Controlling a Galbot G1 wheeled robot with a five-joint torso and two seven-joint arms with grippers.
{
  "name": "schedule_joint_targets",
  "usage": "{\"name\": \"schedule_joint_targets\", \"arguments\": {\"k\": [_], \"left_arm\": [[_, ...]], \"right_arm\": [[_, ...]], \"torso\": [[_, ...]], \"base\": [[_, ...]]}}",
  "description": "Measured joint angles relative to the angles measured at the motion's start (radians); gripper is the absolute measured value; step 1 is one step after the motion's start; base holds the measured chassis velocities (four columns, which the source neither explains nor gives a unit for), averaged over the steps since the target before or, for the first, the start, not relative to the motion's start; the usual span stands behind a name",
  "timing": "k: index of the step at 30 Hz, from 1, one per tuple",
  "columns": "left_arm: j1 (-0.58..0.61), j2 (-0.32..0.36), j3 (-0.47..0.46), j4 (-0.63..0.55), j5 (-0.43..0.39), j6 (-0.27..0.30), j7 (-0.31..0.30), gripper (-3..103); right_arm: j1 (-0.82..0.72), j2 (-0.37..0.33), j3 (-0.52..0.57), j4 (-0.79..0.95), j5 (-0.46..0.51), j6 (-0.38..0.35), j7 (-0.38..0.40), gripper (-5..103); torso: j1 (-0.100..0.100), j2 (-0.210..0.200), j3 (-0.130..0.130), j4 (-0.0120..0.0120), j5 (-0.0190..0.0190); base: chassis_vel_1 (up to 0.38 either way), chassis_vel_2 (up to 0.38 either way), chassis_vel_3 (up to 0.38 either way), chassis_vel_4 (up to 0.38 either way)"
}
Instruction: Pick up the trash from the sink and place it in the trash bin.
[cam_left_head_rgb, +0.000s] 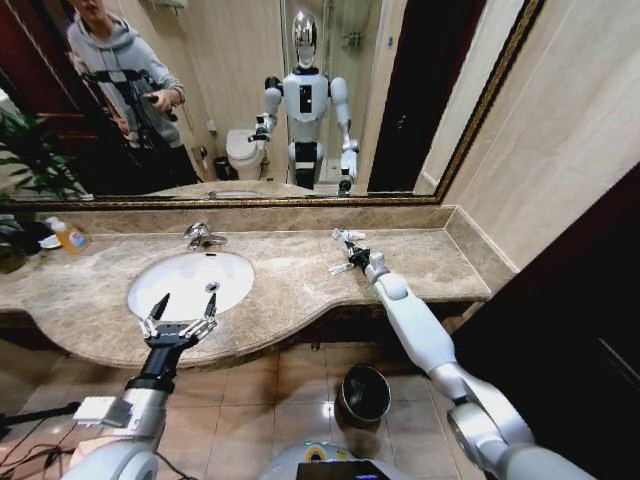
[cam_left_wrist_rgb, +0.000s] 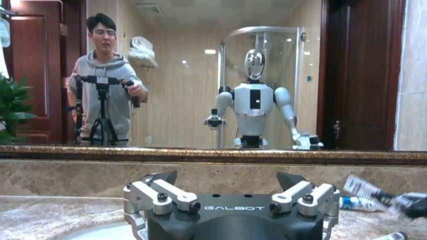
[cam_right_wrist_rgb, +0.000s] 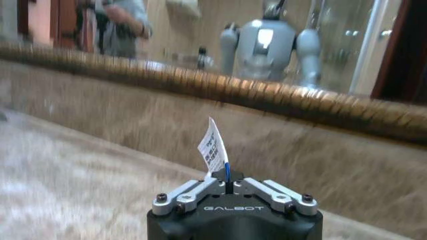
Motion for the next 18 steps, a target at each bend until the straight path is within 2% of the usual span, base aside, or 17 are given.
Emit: {"name": "schedule_joint_targets", "arguments": {"k": [2,6,7,9,14,18], "left_arm": [[0.000,0.000,0.000,0.000,0.000,0.000,0.000,100],[0.000,0.000,0.000,0.000,0.000,0.000,0.000,100],[0.000,0.000,0.000,0.000,0.000,0.000,0.000,100],[0.000,0.000,0.000,0.000,0.000,0.000,0.000,100],[0.000,0.000,0.000,0.000,0.000,0.000,0.000,100],[0.000,0.000,0.000,0.000,0.000,0.000,0.000,100]], "right_arm": [[-0.025,-0.020,0.011,0.056,0.023,0.000,0.000,1],[-0.165,-0.100,0.085,0.297,0.103,-0.024,0.000,1],[-0.165,-0.100,0.085,0.297,0.103,-0.024,0.000,1],[-0.296,-0.145,0.143,0.436,0.152,-0.040,0.017,1],[-0.434,-0.165,0.226,0.553,0.169,-0.038,0.024,1],[-0.634,-0.140,0.341,0.663,0.163,-0.011,0.024,1]], "torso": [[0.000,0.000,0.000,0.0001,0.0001],[0.000,0.000,0.000,-0.0001,0.0001],[0.000,0.000,0.000,-0.0001,0.0001],[0.000,0.000,0.000,-0.0005,0.0001],[0.000,0.000,0.000,0.0000,0.0001],[0.000,0.000,0.000,-0.0002,0.0001]], "base": [[0.000,0.000,0.000,0.000],[0.000,0.000,0.000,0.000],[0.000,0.000,0.000,0.000],[0.000,0.000,0.000,0.000],[0.000,0.000,0.000,0.000],[0.000,0.000,0.000,0.000]]}}
